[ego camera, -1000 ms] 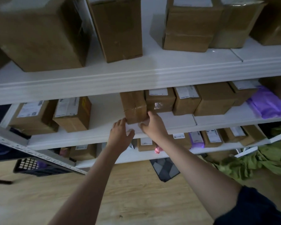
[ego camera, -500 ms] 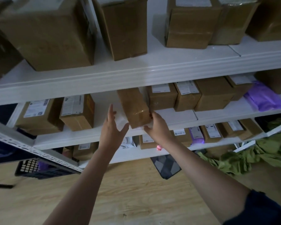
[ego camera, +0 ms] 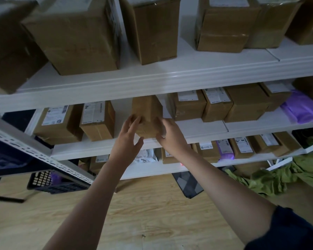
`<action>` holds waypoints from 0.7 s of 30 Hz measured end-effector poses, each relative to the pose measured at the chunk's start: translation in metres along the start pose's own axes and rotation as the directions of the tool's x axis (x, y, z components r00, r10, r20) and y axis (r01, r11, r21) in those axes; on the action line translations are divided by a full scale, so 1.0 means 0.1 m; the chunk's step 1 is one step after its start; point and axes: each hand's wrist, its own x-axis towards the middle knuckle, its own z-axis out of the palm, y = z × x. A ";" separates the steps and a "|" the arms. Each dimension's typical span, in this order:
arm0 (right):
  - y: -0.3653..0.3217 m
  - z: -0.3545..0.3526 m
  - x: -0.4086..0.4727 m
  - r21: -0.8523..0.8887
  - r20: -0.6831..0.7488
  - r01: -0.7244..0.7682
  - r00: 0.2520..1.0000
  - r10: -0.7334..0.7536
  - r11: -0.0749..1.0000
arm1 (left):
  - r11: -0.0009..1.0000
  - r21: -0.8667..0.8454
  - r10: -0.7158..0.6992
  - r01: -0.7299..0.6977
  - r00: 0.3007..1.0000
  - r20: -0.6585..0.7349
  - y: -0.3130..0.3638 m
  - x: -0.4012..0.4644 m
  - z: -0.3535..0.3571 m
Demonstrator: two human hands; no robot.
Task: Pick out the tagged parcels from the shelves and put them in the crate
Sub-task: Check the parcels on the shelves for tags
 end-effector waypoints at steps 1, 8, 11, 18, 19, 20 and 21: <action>0.00 0.02 0.00 0.018 0.004 -0.029 1.000 0.028 0.999 | 1.000 -0.014 -0.025 0.025 1.000 -0.009 -0.04 -0.03 -0.02; -0.04 0.21 0.11 0.128 0.125 -0.229 0.969 0.213 0.965 | 0.966 -0.124 -0.230 0.229 0.973 0.006 -0.26 -0.16 0.01; -0.06 0.25 0.09 0.133 0.115 -0.213 0.973 0.198 0.968 | 0.927 -0.267 -0.263 0.262 0.964 0.033 -0.28 -0.19 0.06; -0.03 0.21 -0.05 0.048 0.005 -0.147 0.989 0.147 0.988 | 0.908 -0.333 -0.262 0.254 0.965 0.023 -0.20 -0.11 0.12; -0.04 0.19 -0.06 0.059 -0.023 -0.130 0.991 0.132 0.990 | 0.900 -0.355 -0.263 0.252 0.965 0.018 -0.19 -0.10 0.15; -0.05 0.16 -0.07 0.077 -0.043 -0.111 0.992 0.115 0.991 | 0.890 -0.382 -0.267 0.250 0.964 0.009 -0.19 -0.10 0.17; -0.06 0.13 -0.08 0.095 -0.053 -0.088 0.994 0.094 0.992 | 0.877 -0.407 -0.276 0.254 0.961 0.003 -0.18 -0.10 0.19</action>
